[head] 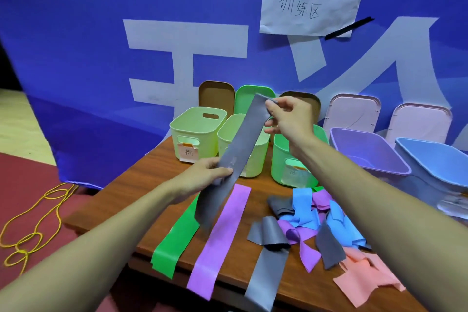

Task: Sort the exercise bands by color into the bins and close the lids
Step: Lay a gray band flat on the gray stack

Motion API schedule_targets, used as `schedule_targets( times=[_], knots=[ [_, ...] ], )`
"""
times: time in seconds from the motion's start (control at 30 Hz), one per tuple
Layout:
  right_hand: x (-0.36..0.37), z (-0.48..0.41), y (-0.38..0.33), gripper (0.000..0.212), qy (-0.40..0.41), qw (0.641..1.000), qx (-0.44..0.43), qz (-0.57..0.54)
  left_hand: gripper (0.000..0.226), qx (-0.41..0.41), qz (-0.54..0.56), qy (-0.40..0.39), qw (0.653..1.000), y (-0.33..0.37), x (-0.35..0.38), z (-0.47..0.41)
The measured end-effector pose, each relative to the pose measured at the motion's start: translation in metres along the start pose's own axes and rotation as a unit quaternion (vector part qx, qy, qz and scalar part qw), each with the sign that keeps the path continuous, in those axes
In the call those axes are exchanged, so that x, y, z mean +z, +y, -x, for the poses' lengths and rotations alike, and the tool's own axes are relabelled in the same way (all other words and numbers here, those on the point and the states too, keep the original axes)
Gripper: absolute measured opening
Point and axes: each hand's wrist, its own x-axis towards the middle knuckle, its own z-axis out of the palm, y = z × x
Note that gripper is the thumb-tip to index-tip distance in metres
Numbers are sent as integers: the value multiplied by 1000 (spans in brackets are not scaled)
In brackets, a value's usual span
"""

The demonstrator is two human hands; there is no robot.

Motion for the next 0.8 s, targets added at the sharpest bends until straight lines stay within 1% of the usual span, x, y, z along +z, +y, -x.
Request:
schedule_targets(
  times=[0.07, 0.1, 0.2, 0.3, 0.43, 0.53, 0.6, 0.67, 0.73, 0.77, 0.8],
  knots=[
    [14, 0, 17, 11, -10, 999, 50, -20, 25, -25, -46, 11, 999, -11, -21, 10],
    [22, 0, 26, 12, -20, 997, 74, -27, 26, -38, -63, 16, 997, -17, -31, 15],
    [51, 4, 51, 5, -68, 986, 145, -36, 17, -76, -90, 36, 992, -36, -54, 28],
    [82, 9, 76, 12, -122, 973, 194, -31, 17, -129, -105, 61, 984, -57, -74, 39],
    [121, 20, 101, 16, -179, 960, 214, 20, 11, -178, -122, 95, 972, -94, -93, 45],
    [143, 25, 119, 18, -205, 951, 225, 54, 10, -205, -109, 114, 966, -123, -100, 45],
    [154, 25, 129, 23, -208, 948, 232, 70, 6, -206, -98, 114, 967, -134, -101, 45],
    [162, 21, 139, 27, -200, 947, 240, 77, 7, -206, -59, 108, 971, -140, -101, 43],
    [167, 15, 146, 21, -189, 947, 246, 85, 7, -193, -44, 104, 975, -143, -99, 39],
    [169, 12, 149, 18, -184, 946, 250, 91, 9, -182, -71, 105, 975, -144, -98, 37],
    [170, 11, 153, 18, -181, 945, 258, 92, 11, -170, -123, 108, 972, -146, -98, 35]
  ],
)
